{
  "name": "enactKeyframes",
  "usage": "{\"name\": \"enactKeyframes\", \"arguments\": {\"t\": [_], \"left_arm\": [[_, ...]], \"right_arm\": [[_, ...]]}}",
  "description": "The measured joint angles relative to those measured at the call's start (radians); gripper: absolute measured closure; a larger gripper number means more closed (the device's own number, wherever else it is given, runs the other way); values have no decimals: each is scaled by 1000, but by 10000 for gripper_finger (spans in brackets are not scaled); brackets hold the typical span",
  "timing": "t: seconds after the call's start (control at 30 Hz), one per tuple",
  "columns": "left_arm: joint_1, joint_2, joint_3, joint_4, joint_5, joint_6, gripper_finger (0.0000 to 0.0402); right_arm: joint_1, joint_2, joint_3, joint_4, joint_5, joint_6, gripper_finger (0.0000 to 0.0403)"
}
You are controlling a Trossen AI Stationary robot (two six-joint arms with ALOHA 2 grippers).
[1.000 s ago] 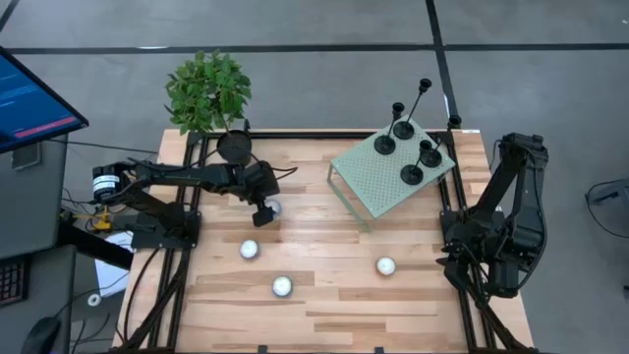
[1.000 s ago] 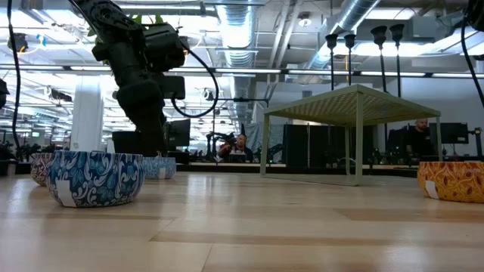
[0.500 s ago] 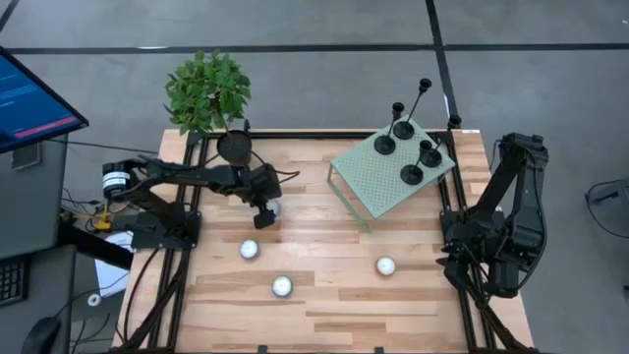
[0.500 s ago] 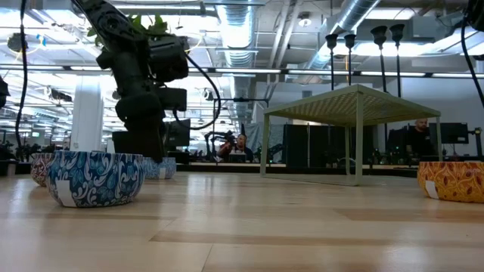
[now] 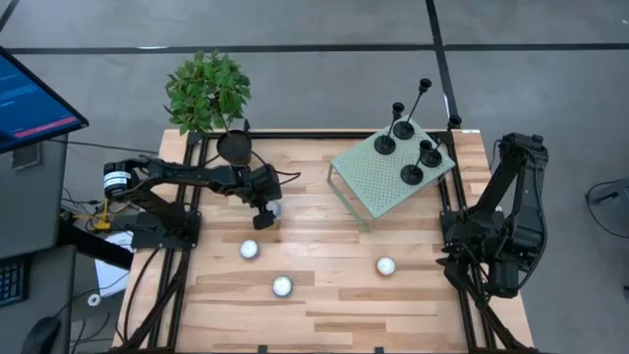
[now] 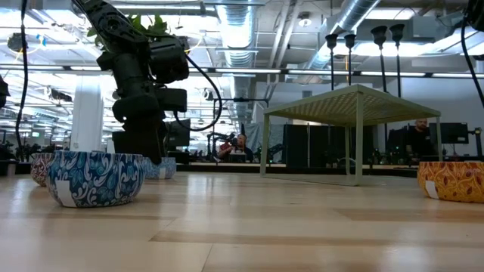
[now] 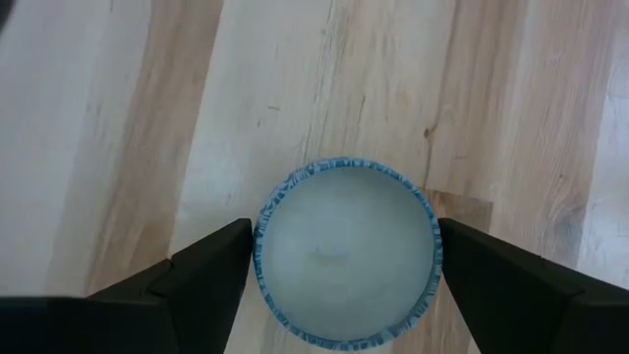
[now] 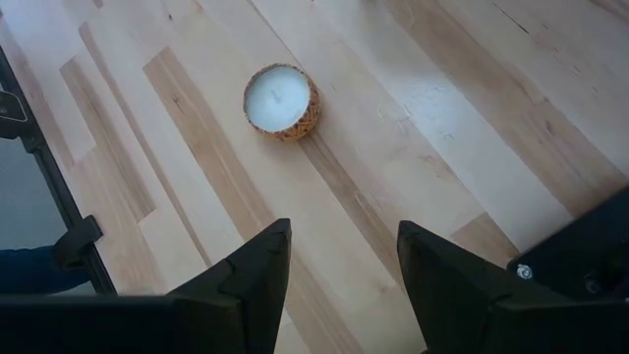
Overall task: Pick & Place candle stick holders
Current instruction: Put the light blue scented candle on the shelf
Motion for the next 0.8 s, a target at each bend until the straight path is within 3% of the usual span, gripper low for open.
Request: {"name": "enactKeyframes", "arguments": {"t": [0.53, 0.8], "left_arm": [[-6, 56, -1, 12, -10, 22, 60], [-7, 49, -1, 15, -18, 17, 95]], "right_arm": [[0, 0, 0, 4, -1, 1, 223], [0, 0, 0, 4, -4, 16, 223]]}}
